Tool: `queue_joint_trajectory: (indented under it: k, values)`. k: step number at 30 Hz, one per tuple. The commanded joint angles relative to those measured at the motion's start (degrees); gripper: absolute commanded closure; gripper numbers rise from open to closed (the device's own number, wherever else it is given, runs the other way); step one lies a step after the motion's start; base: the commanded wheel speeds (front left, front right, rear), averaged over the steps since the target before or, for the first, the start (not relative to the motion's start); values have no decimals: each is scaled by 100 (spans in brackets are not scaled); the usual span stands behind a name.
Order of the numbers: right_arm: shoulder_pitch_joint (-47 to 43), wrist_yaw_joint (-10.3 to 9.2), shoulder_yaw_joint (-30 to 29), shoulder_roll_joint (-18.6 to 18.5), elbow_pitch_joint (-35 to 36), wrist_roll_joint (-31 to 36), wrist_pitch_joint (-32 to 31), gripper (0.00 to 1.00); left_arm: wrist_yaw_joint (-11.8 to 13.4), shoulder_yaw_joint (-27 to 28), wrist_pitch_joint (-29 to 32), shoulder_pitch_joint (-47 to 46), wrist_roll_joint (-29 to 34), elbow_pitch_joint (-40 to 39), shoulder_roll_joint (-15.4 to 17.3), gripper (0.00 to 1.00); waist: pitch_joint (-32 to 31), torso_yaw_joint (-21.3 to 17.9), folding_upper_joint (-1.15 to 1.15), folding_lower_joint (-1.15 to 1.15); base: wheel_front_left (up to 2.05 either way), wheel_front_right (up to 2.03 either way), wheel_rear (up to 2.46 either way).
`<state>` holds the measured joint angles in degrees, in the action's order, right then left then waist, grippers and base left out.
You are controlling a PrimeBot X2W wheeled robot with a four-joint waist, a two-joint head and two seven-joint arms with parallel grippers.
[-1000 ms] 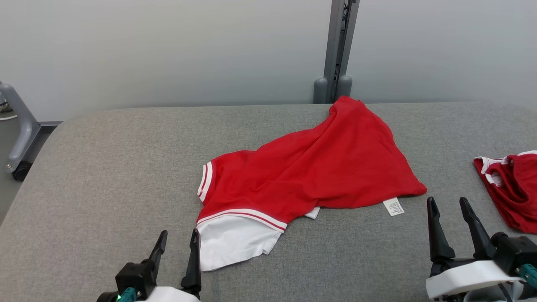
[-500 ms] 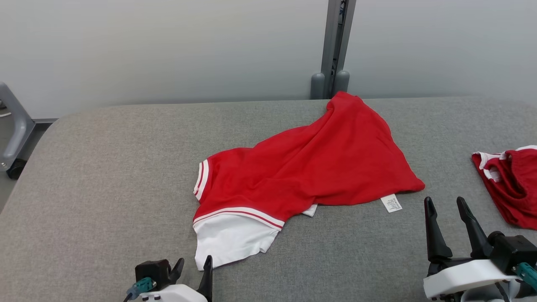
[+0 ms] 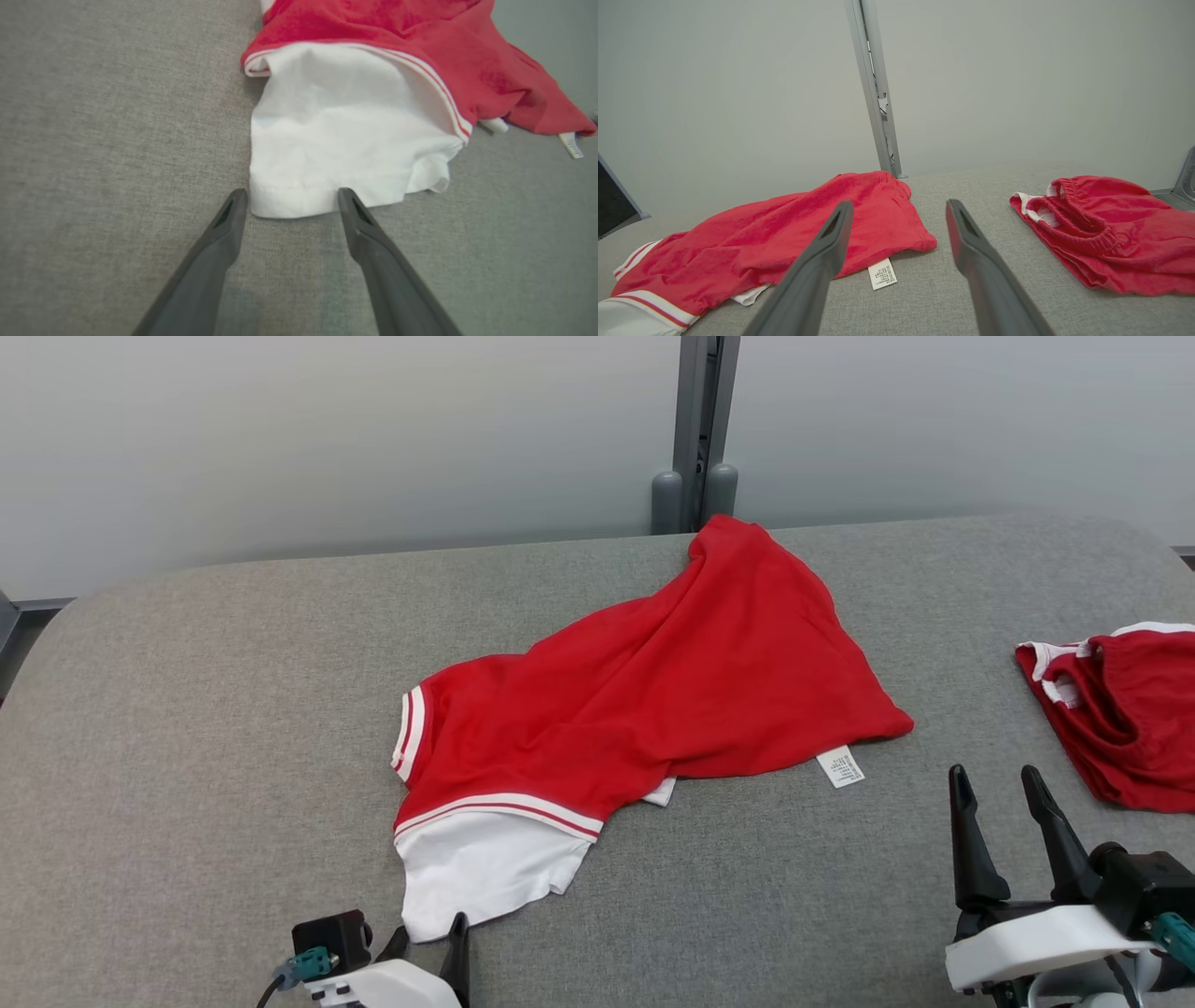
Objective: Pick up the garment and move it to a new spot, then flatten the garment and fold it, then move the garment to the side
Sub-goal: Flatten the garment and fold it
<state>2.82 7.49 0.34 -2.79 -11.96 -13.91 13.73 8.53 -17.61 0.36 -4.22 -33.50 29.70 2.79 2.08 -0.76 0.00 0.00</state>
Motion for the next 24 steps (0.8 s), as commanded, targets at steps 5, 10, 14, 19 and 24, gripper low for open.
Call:
queue_joint_trajectory:
  k: [5, 10, 14, 19, 24]
  values:
    - [54, 1, 7, -25, -50, 6, 61, 0, -123, -133, -200, -215, -335, 82, 27, 0, 29, -38, 0, 0, 0, 0, 0]
    - [67, 1, 5, -25, -74, 26, 71, 0, -175, -172, -386, -279, -751, 129, 25, 16, 36, -38, 0, 0, 0, 0, 0]
    - [73, 1, 16, -25, -87, 35, 80, 0, -186, -219, -457, -350, -925, 221, 24, 69, 37, -34, 0, 0, 0, 0, 0]
    - [84, 1, 14, -25, -120, 32, 87, 0, -190, -327, -598, -436, -1016, 460, 26, 100, 43, -6, 0, 0, 0, 0, 0]
    - [164, 1, -110, -28, -354, -4, 38, 0, -239, -409, -882, -507, -985, 542, 26, 100, 53, 152, 0, 0, 0, 0, 0]
